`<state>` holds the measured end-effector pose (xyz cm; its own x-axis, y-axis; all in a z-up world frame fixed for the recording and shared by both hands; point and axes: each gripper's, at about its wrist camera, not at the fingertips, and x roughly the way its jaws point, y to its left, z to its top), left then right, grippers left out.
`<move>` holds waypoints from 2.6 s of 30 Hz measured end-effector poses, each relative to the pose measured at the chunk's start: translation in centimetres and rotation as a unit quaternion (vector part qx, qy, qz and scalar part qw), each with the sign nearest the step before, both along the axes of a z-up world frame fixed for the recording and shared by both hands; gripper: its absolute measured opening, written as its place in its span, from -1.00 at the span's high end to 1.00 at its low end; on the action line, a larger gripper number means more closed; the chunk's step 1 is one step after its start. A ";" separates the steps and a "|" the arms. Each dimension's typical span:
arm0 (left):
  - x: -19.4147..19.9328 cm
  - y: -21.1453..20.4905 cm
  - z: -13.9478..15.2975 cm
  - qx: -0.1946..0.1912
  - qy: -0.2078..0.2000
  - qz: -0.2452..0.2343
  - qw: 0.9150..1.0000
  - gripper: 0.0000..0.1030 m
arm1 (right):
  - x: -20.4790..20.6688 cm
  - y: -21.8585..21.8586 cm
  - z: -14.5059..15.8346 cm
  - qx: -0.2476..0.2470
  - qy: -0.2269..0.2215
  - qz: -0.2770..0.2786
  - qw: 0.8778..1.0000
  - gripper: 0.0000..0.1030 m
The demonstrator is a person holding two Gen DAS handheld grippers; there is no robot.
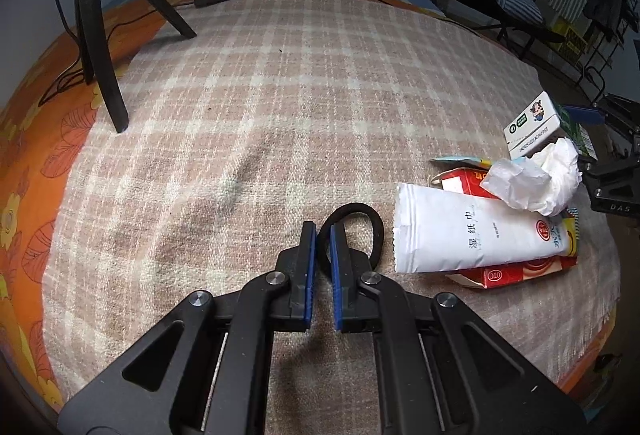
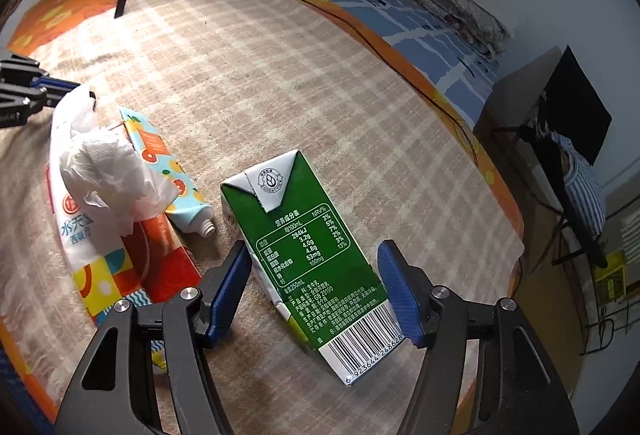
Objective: Collect trash
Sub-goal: 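Grasp the black hair tie with the left tool while the right tool grasps the green milk carton, then carry hair tie and milk carton to the blue basket and open both tools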
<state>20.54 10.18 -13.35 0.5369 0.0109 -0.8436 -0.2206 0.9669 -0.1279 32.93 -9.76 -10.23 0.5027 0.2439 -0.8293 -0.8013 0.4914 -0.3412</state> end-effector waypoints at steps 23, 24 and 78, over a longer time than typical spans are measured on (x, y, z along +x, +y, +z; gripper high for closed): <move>-3.9 2.2 4.9 -0.017 -0.044 0.025 0.999 0.96 | -2.7 -3.0 4.7 0.094 -0.020 -0.083 0.992 0.15; -4.1 2.1 5.1 -0.019 -0.045 0.024 0.999 0.96 | -3.0 -3.3 5.2 0.103 -0.023 -0.089 0.990 0.15; -24.5 -12.0 -0.8 -0.058 0.078 -0.120 0.988 0.96 | -30.6 -6.7 -1.0 0.148 0.185 -0.059 0.970 0.14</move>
